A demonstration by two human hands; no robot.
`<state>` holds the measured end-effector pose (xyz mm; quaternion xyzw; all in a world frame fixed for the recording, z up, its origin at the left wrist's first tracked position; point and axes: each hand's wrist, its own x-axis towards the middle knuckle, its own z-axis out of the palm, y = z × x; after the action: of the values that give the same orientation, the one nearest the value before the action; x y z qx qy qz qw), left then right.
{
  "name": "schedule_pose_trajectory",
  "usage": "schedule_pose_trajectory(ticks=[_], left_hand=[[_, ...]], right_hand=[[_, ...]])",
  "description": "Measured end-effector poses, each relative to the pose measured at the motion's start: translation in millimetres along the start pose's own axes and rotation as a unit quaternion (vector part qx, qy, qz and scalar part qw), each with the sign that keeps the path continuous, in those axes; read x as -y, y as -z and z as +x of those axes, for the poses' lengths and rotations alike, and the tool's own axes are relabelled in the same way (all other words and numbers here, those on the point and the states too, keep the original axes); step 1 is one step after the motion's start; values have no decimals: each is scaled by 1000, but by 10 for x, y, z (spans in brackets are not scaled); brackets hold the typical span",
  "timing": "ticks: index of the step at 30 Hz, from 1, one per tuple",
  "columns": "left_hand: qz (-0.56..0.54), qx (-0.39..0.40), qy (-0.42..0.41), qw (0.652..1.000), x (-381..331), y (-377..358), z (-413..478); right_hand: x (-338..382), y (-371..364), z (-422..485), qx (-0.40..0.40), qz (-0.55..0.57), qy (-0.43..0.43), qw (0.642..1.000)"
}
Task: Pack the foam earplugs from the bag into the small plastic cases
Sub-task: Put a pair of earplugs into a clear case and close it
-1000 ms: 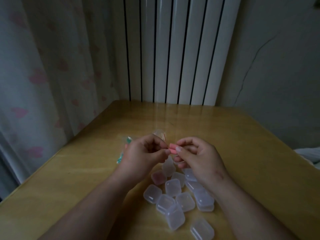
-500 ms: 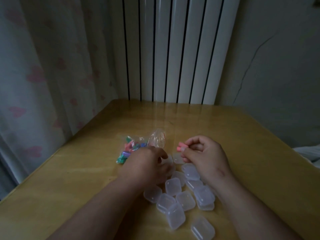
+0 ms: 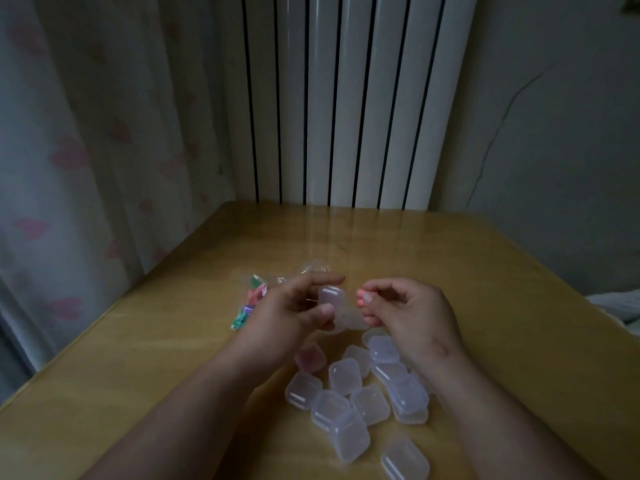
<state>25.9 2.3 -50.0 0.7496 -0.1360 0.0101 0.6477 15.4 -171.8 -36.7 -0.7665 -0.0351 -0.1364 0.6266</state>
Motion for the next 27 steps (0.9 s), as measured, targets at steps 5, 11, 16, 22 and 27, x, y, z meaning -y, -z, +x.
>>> schedule_pose_trajectory(ticks=[5,11,16,22,27], left_hand=[[-36,-6,-19,999,67,3,62],[-105,-31,-38,993,49,4,54],[-120,-32,-50,991,19,12,43],[-163,2,-43,986,52,9,40],[-104,-16,-12,994,29,39,58]], right_hand=[[29,-18,-21,25,5,-34,999],[40,-24,-38,65,-11,-43,997],[39,-38,-46,88,27,-46,995],[16,-67,-40,54,-8,-35,998],[-8,-79,-59,14,-71,19,997]])
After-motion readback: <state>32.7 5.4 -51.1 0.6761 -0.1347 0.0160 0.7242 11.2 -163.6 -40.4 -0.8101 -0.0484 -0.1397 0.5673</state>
